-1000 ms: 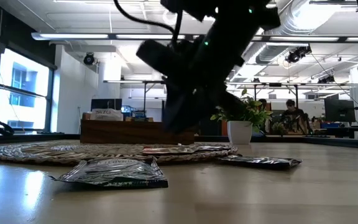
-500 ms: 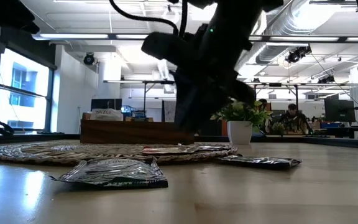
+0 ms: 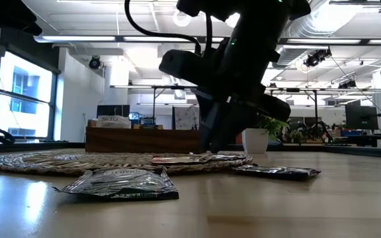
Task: Pick & Place Tea
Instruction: Put the orange tea packet into the middle compartment of the wooden organizer
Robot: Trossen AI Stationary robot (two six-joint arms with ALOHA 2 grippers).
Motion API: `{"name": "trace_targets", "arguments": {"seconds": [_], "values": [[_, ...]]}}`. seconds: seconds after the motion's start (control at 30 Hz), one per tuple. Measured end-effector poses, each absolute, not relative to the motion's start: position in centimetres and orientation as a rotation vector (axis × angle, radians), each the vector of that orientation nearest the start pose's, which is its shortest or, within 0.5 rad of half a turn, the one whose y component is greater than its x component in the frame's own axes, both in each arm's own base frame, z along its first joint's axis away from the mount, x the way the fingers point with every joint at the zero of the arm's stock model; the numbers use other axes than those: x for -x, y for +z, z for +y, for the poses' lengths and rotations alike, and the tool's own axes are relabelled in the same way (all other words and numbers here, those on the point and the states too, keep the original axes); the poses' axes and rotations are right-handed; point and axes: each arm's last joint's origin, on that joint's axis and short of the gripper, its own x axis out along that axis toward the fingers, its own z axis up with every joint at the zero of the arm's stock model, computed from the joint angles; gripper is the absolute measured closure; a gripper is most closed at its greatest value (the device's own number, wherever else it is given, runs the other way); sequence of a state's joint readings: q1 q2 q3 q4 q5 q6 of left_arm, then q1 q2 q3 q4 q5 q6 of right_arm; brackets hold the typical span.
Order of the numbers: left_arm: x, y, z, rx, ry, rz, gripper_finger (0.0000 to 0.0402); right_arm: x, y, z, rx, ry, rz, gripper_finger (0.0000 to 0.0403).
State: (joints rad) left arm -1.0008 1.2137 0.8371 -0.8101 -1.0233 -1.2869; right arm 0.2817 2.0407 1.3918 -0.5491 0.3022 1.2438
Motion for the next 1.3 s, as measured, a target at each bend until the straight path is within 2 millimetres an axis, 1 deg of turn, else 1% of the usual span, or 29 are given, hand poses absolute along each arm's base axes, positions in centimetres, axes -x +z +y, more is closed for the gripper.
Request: {"name": "trace_targets", "arguments": {"seconds": [0.37, 0.6, 0.73, 0.83, 1.0, 1.03, 1.17, 1.3], "values": [[-13.3, 23.9, -16.3, 0.247, 0.368, 0.492, 0.0273, -39.2, 14.9, 10.4, -0.773, -0.71, 0.936, 0.0316], [-13.3, 23.9, -16.3, 0.247, 0.368, 0.492, 0.0273, -39.6, 13.4, 10.6, -0.798, -0.715, 0.961, 0.0316], [-13.3, 23.9, -16.3, 0.247, 0.367, 0.495, 0.0273, -39.7, 13.1, 10.6, -0.761, -0.701, 0.959, 0.0318], [-13.3, 23.9, -16.3, 0.247, 0.367, 0.495, 0.0273, -39.8, 13.1, 10.6, -0.732, -0.715, 0.939, 0.0335], [-13.3, 23.9, -16.3, 0.247, 0.367, 0.496, 0.0273, -39.8, 13.1, 10.5, -0.68, -0.697, 0.942, 0.039], [-13.3, 23.9, -16.3, 0.247, 0.367, 0.496, 0.0273, -39.8, 13.1, 10.5, -0.664, -0.688, 0.944, 0.0396], [-13.3, 23.9, -16.3, 0.247, 0.367, 0.496, 0.0273, -39.8, 13.1, 10.5, -0.639, -0.671, 0.949, 0.0394], [-13.3, 23.9, -16.3, 0.247, 0.367, 0.496, 0.0273, -39.7, 13.6, 10.5, -0.611, -0.639, 0.962, 0.0399]]}}
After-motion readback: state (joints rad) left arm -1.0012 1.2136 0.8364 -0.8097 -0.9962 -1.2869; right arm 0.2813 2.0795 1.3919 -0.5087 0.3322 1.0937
